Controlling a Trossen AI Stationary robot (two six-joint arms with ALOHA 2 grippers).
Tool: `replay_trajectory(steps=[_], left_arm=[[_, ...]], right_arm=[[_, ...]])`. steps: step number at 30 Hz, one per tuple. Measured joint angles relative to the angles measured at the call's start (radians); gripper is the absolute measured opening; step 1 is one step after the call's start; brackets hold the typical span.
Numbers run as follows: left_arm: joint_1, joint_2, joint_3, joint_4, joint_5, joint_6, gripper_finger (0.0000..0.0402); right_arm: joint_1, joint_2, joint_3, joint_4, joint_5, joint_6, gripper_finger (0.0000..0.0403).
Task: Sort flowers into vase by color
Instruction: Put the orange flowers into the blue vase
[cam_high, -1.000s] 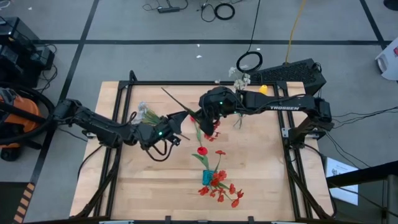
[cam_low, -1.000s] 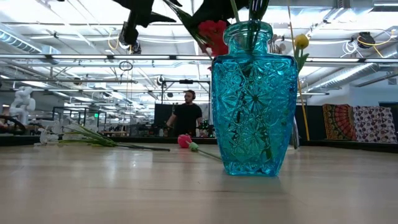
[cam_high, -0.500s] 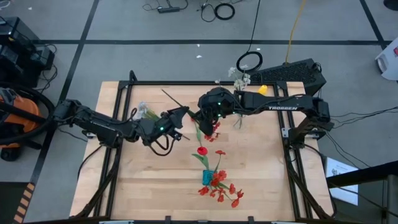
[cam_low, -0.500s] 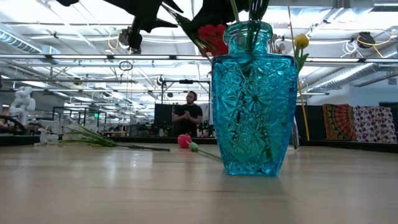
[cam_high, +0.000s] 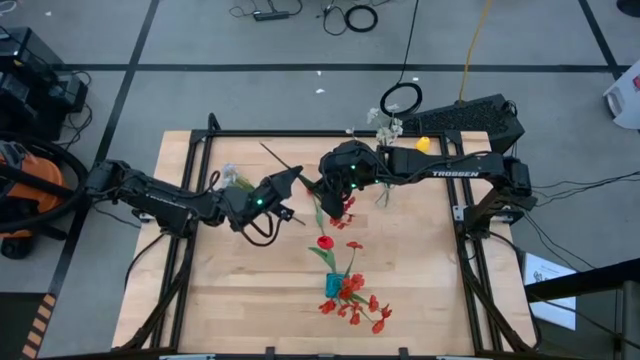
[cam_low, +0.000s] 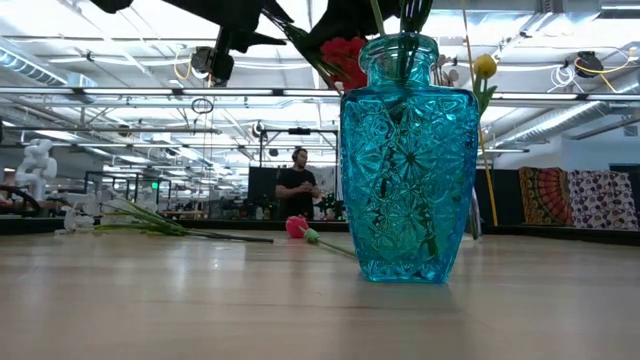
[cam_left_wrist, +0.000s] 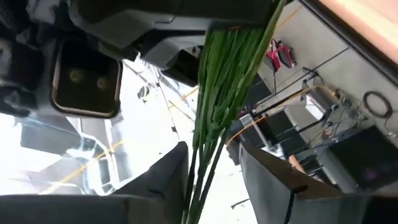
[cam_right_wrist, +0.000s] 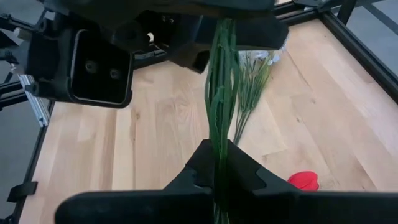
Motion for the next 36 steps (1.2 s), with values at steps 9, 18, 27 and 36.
replay_trajectory(steps=[9,18,27,36], left_arm=[[0.000,0.000,0.000,-0.003,0.015,-0.047,0.0044],[0.001,0.000,0.000,-0.014,0.028,-0.192,0.0012],[-0.001,0.000,0.000,-0.053,-0.025,-0.215,0.0012],[-0.001,0.000,0.000,-0.206,-0.127,-0.446,0.0011]], right_arm=[[0.000,0.000,0.000,0.001,0.003,0.003,0.0002],[0.000,0.000,0.000,0.009,0.007,-0.004,0.0038],[-0.005,-0.019,0.000,0.011,0.015,-0.026,0.0136],[-0.057,-0.140,0.000,-0.038,0.016,-0.022,0.0189]])
